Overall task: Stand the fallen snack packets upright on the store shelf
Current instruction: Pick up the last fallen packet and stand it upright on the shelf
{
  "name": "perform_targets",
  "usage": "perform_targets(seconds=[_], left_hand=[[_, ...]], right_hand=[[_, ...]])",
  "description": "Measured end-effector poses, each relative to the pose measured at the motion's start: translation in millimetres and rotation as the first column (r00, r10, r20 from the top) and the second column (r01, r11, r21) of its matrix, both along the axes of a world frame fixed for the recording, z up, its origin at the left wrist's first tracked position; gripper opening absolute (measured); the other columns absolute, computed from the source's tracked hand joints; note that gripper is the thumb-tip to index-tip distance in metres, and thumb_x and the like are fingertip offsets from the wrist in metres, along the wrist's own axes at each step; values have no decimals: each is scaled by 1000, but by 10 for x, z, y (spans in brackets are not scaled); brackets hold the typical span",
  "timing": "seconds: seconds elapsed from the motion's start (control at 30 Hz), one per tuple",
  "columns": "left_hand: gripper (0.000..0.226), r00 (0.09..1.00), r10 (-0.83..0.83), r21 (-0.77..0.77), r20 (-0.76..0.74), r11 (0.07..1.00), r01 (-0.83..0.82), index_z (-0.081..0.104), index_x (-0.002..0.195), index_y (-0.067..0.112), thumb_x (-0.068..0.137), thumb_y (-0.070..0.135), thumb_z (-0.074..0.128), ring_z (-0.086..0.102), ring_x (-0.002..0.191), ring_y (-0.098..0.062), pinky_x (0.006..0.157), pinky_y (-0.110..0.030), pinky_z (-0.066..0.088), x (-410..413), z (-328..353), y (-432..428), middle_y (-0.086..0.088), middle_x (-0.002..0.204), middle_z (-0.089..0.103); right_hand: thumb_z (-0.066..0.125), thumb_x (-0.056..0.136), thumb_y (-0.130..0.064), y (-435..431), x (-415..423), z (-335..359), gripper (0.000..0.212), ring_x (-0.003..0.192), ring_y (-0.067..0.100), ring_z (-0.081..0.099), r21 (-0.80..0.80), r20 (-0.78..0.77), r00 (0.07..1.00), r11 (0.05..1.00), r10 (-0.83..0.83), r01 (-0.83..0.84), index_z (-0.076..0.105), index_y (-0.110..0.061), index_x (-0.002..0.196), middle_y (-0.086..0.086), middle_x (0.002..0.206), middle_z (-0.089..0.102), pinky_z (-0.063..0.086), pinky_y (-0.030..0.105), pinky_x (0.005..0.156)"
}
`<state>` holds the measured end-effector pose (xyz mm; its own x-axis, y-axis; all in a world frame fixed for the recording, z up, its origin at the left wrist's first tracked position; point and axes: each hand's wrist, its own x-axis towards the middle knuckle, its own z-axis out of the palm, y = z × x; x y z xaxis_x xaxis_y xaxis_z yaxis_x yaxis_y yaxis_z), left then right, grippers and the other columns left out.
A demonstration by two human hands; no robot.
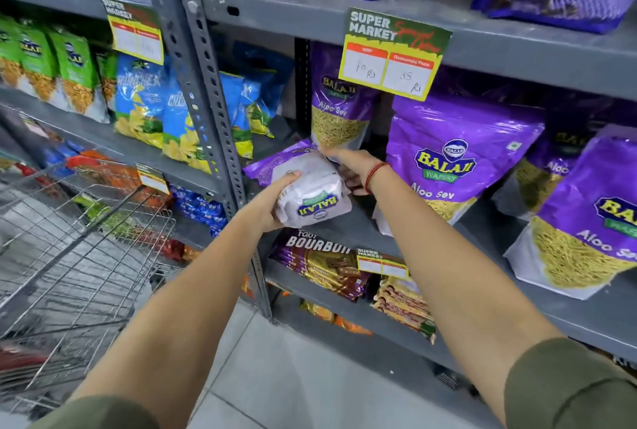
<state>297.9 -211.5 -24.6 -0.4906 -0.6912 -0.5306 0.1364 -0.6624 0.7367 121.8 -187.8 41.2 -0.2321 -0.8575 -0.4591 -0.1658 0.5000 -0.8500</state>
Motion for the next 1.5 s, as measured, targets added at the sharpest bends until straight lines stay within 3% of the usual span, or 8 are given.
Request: perform_targets(seconds=[0.17,0.27,0.6,0.8,1.0,1.13,1.27,1.5], left_hand=[[41,994,-100,-195,43,975,106,61,115,12,82,35,67,71,89,-24,77,-40,60,169,-6,65,-9,99,75],[74,978,-182,-320,104,925,206,52,128,12,65,36,81,64,109,-30,94,-50,51,299,10,4,-12,121,67],[26,989,112,-575,93,817,-38,56,101,19,81,10,68,68,78,-6,62,-18,56,214,495,-366,-2,105,66],[14,980,201,-661,2,736,-149,61,91,21,85,9,64,68,68,3,64,-16,55,168,879,-727,16,72,74],[10,970,238,-704,-42,683,-197,64,98,12,88,13,60,68,68,3,63,-13,53,84,1009,-911,18,68,73],[25,962,272,-703,-35,677,-217,63,110,4,87,14,62,67,66,4,64,-12,52,61,1045,-1004,19,67,73],[23,950,307,-686,-51,681,-256,65,107,7,86,17,64,66,73,-2,80,-23,52,11,1088,-1110,4,92,74],[7,921,384,-673,-62,665,-323,63,94,12,89,17,61,63,66,1,73,-21,51,-88,990,-1090,6,83,70]], right_hand=[[71,77,-45,51,74,-142,41,95,24,65,69,299,941,980,158,-187,64,-14,103,10,105,69,51,42,93],[73,77,-25,32,82,-239,22,93,22,67,-59,356,909,976,216,-209,65,-15,95,6,97,71,52,43,93],[84,61,0,-157,31,-190,54,90,24,69,-475,176,984,876,1,84,62,-1,111,15,107,70,56,36,84],[75,72,4,-276,-41,-163,33,71,6,69,-614,199,975,763,-97,201,64,-1,102,-6,79,74,55,21,68],[70,80,-2,-411,-72,-31,16,72,7,69,-631,312,935,700,-165,334,65,-4,95,-9,74,75,57,24,69],[87,55,-43,-585,-84,-126,70,109,29,63,-585,399,872,653,-284,481,64,-3,108,13,113,68,50,49,97],[77,74,-10,-482,47,130,14,84,18,65,-621,382,874,617,-301,484,66,-16,80,1,85,69,52,41,89],[78,75,-16,-446,44,-4,17,89,22,70,-620,349,885,632,-309,465,69,-16,89,8,94,72,57,39,83]])
